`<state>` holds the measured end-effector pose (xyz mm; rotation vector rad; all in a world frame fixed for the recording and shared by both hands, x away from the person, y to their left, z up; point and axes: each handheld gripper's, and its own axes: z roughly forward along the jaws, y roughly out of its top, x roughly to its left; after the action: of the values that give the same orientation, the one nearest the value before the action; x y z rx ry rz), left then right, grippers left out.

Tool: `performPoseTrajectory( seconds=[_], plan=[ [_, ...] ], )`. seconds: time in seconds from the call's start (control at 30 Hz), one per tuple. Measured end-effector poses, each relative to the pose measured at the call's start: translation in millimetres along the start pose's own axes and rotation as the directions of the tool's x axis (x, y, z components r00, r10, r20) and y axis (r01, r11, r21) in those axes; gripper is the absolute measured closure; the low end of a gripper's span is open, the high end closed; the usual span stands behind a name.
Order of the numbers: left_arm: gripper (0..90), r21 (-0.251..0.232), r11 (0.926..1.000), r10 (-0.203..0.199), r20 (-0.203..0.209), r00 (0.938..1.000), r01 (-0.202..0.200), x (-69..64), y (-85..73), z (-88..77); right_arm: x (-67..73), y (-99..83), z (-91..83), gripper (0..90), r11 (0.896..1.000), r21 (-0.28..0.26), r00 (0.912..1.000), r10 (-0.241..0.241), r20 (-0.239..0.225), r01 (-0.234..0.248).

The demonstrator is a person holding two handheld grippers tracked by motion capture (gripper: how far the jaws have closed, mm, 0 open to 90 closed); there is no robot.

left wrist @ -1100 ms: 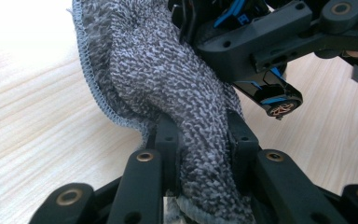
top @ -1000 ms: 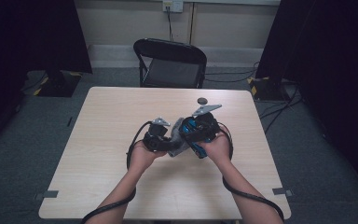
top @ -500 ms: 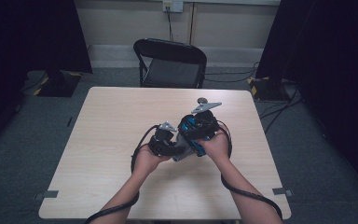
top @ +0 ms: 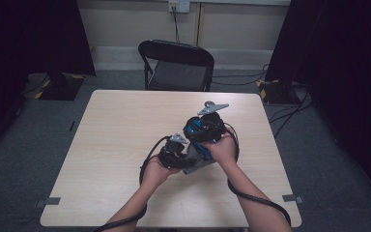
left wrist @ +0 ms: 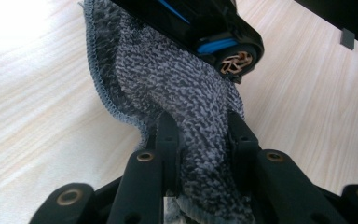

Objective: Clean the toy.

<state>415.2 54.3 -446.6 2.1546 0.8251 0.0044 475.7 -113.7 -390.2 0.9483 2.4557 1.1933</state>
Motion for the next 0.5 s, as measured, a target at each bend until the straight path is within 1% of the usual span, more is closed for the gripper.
performPoseTrajectory(
  seconds=[0.07,0.2,0.3,0.33,0.37,0.47,0.5],
  plan=[
    [71.8,0.002,1.0000,0.002,-0.001,1.0000,-0.002,-1.2,-0.8,0.7,0.3,1.0,0.8,25.4,1.000,0.005,1.0000,-0.001,-0.009,0.002],
    [71.8,0.011,0.9999,0.004,0.009,1.0000,-0.004,-3.6,-2.6,3.5,0.6,2.5,1.7,25.3,1.000,0.005,0.9999,0.000,-0.011,0.000],
    [71.8,0.020,0.9997,0.014,0.019,0.9997,-0.014,-6.6,-4.1,6.4,0.9,4.7,2.0,25.3,1.000,0.000,0.9999,0.004,-0.013,-0.004],
    [71.8,0.016,0.9997,0.018,0.019,0.9997,-0.018,-7.8,-4.8,7.9,0.7,5.9,2.2,25.4,1.000,0.000,0.9999,0.003,-0.016,-0.003],
    [71.7,0.027,0.9994,0.020,0.022,0.9995,-0.021,-9.0,-5.0,8.9,0.9,7.2,2.4,25.4,1.000,-0.002,0.9999,0.002,-0.017,-0.002],
    [71.8,0.035,0.9988,0.034,0.028,0.9990,-0.035,-13.2,-5.5,11.9,1.0,11.8,3.0,25.4,1.000,0.001,0.9998,-0.008,-0.020,0.008],
    [71.7,0.034,0.9987,0.037,0.039,0.9985,-0.039,-14.6,-5.5,12.8,1.4,13.1,2.9,25.4,1.000,0.001,0.9998,-0.006,-0.019,0.006]
  ],
)
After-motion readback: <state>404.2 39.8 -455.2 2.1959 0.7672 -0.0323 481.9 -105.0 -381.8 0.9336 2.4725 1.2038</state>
